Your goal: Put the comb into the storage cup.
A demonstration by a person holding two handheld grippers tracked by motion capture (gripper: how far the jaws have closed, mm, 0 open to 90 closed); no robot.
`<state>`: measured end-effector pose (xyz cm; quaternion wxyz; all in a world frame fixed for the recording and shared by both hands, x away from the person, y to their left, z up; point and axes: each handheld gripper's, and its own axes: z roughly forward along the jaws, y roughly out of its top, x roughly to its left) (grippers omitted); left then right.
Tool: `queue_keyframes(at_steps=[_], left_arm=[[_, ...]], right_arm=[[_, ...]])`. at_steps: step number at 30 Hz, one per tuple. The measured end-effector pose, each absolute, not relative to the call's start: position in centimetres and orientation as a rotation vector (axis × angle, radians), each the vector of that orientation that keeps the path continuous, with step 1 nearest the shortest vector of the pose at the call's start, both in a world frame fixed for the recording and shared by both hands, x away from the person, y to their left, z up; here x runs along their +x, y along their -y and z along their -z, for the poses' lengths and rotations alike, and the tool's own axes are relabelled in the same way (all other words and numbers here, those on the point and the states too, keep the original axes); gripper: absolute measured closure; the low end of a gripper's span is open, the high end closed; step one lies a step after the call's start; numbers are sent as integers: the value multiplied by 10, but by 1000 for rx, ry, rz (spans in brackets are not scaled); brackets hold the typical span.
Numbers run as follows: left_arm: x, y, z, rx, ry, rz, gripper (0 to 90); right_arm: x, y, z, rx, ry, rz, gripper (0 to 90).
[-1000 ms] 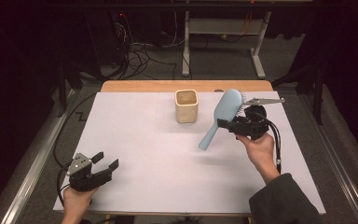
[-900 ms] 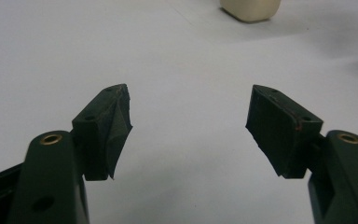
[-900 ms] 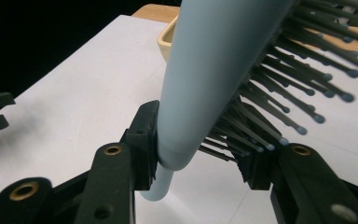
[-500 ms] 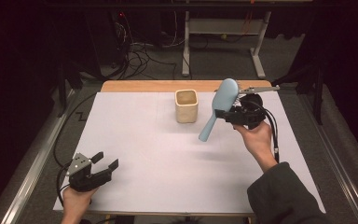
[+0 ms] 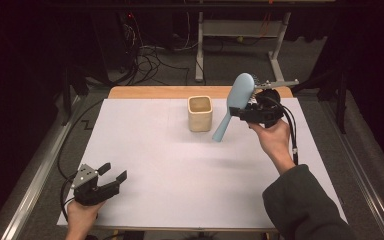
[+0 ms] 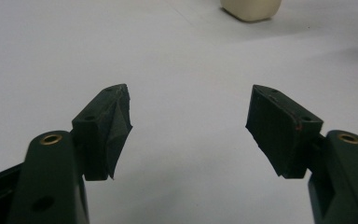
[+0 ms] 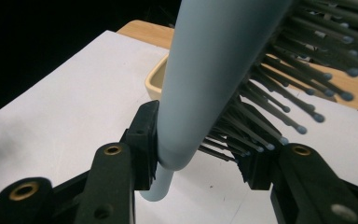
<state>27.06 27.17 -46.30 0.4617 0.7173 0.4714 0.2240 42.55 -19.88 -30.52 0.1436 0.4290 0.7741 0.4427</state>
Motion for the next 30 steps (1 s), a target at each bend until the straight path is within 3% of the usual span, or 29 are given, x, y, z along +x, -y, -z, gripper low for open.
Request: queue_keyframes(at_steps=[30], left_arm=[[272,-273,464,1761,-1153,-532,298]], right_arm=[[459,176,271,1217,-2171,-1246,560]])
